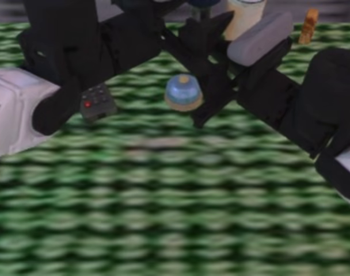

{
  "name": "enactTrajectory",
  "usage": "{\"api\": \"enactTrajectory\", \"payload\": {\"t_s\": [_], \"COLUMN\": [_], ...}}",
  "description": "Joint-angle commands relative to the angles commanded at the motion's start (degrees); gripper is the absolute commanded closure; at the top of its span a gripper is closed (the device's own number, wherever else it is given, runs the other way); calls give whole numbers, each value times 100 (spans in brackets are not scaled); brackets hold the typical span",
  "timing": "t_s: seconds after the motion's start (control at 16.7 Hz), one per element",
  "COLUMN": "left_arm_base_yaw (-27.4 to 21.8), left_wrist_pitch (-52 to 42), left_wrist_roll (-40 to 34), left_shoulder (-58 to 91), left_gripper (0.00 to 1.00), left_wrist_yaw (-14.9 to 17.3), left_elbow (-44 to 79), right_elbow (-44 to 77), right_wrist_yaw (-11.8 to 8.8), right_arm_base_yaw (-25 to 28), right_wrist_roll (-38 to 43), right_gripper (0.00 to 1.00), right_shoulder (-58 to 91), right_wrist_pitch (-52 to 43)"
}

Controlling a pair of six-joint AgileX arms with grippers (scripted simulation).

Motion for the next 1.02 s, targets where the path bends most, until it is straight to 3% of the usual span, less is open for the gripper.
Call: {"api": "enactTrajectory", "payload": {"t_s": [0.42,0.96,1.02], "left_arm_base_yaw": [0,0,0], "left_wrist_pitch": [0,0,0], "left_wrist_roll": [0,0,0], "left_shoulder": [0,0,0], "left_gripper": [98,100,100], "left_wrist_yaw": [0,0,0], "left_elbow": [0,0,0], "right_elbow": [0,0,0], "right_wrist_yaw": [0,0,0], "right_arm_base_yaw": [0,0,0], "right_wrist_roll": [0,0,0], "right_gripper": [100,100,92], "right_shoulder": [0,0,0], "right_wrist_pitch": [0,0,0]}}
